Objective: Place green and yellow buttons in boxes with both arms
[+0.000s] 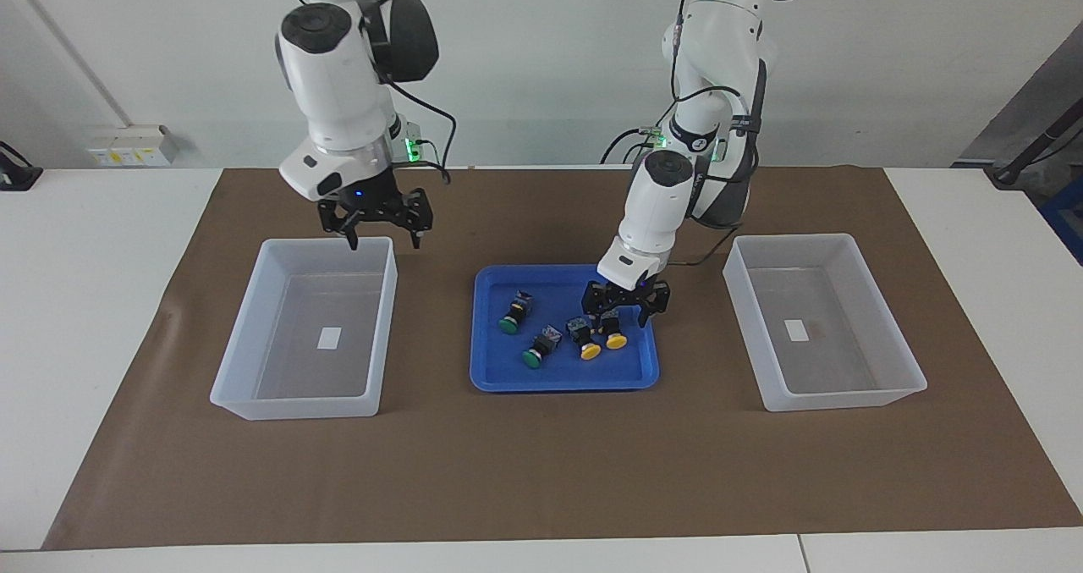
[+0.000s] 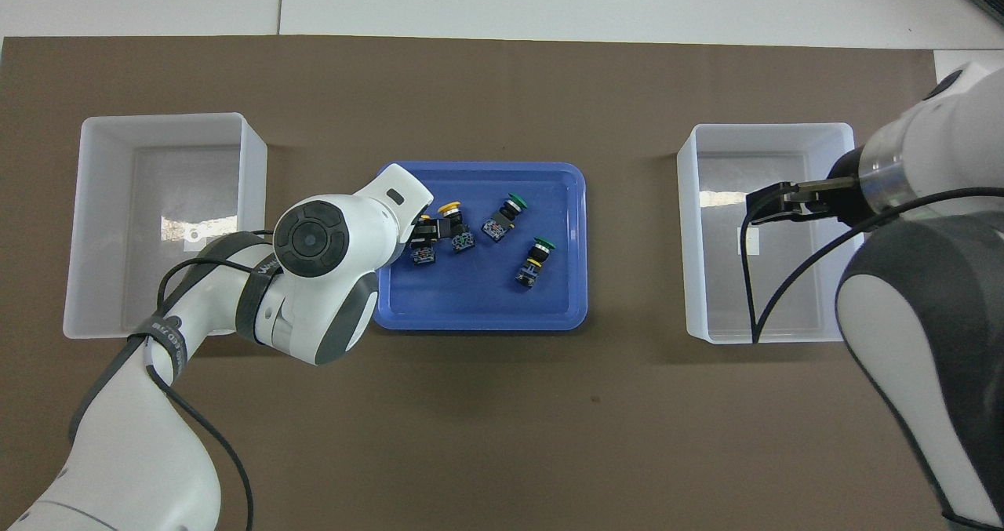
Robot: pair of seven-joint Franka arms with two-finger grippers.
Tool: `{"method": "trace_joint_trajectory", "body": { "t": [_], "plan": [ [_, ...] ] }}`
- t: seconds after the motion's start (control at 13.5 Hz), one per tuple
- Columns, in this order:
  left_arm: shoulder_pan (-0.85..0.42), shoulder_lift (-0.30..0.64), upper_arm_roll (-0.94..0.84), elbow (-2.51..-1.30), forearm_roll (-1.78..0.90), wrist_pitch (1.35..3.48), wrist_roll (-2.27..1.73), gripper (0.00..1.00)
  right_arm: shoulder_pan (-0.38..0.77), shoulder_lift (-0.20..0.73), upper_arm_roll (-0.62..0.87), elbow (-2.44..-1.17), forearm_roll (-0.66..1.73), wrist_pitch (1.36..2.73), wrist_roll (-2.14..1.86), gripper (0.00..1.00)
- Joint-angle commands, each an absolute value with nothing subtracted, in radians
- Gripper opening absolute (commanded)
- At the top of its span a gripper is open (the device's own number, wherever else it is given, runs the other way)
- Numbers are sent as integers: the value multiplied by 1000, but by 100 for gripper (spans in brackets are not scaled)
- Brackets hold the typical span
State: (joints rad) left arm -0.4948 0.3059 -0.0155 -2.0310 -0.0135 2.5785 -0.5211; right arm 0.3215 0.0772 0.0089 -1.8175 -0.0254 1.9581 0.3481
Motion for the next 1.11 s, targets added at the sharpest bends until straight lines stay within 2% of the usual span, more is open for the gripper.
{"method": "trace_joint_trajectory", "body": {
  "t": [0.0, 0.15, 0.22, 0.37, 0.44, 0.67, 0.89, 1.04],
  "plan": [
    [-512, 325, 2, -2037, -25, 2606, -528, 40, 405, 187, 8, -1825, -29, 2101, 530, 100],
    [-512, 327, 2, -2036, -25, 2606, -520, 26, 454, 245, 8, -1825, -28, 2175, 642, 100],
    [-512, 327, 2, -2037, -25, 2606, -519, 23, 469, 267, 9, -1828, -14, 2199, 685, 100],
    [-512, 328, 2, -2033, -25, 2599, -518, 5, 495, 294, 8, -1861, 20, 2261, 738, 100],
    [-509, 328, 3, -2019, -23, 2585, -518, 0, 495, 301, 8, -1882, 21, 2290, 748, 100],
    [-462, 316, 8, -1886, -23, 2411, -514, 0, 535, 374, 8, -1901, 21, 2365, 816, 100],
    [-333, 296, 6, -1699, -23, 2124, -448, 0, 548, 373, 8, -1905, 21, 2347, 821, 100],
    [-235, 295, 3, -1666, -29, 2054, -323, 0, 557, 365, 8, -1933, 20, 2349, 819, 100]
  ]
}}
